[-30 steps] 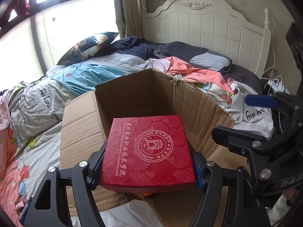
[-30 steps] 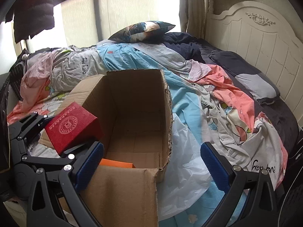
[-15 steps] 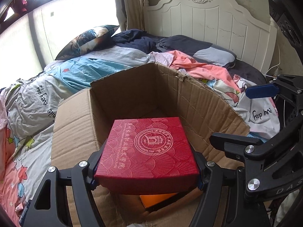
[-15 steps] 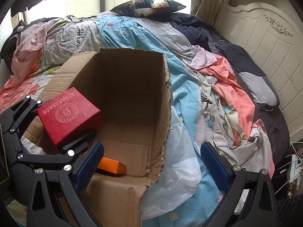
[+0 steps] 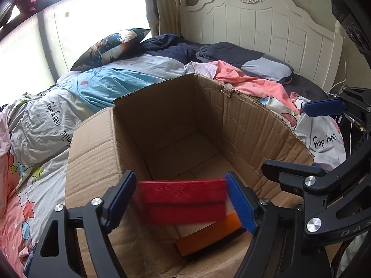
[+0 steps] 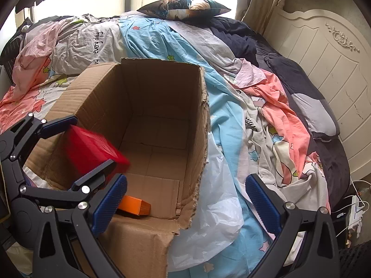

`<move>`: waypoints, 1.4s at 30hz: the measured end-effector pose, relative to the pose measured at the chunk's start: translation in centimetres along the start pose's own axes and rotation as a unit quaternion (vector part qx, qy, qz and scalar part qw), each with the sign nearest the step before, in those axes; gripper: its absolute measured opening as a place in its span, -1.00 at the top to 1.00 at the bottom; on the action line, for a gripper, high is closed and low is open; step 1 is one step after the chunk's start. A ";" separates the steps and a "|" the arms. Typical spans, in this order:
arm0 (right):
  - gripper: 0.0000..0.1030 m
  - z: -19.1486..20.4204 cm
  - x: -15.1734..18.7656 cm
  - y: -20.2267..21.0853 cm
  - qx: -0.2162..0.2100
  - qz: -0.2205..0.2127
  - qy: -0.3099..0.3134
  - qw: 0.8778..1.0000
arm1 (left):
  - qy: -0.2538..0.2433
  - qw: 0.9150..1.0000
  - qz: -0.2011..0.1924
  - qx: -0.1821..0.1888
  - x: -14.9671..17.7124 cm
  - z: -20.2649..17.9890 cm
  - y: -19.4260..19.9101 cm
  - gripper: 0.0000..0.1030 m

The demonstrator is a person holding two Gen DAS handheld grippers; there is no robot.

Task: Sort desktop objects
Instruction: 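Lower the red box into the cardboard box and open the left tool, then withdraw both tools from the cardboard box back over the bed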

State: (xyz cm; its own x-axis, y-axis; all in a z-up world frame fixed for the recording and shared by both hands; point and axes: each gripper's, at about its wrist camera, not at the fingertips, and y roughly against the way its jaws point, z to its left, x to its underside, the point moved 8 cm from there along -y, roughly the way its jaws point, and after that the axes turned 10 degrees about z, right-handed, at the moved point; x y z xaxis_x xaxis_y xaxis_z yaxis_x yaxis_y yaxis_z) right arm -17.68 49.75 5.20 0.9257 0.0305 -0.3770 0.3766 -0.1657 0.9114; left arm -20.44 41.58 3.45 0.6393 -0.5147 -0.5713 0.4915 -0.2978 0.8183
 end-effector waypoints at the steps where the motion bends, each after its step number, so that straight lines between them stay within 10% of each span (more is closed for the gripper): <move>1: -0.99 0.0 0.0 0.1 0.000 -0.002 0.000 1.000 | 0.002 1.000 -0.001 -0.001 0.0 0.1 0.1 -0.80; 23: -0.99 1.7 1.1 2.1 -0.002 -0.030 0.007 1.000 | -0.015 0.999 -0.017 -0.039 2.1 1.6 2.9 -1.00; 42: -0.99 10.4 1.9 3.7 -0.048 -0.044 0.033 0.997 | 0.049 0.996 -0.013 -0.070 8.8 10.3 7.8 -1.00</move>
State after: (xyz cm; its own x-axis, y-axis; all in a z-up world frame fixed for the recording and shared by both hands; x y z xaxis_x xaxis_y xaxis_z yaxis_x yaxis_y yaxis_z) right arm -14.85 38.93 6.16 0.8877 0.1058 -0.4480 0.4557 -0.0637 0.8879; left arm -17.12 26.45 5.44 0.6766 -0.4253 -0.6012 0.5821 -0.1911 0.7903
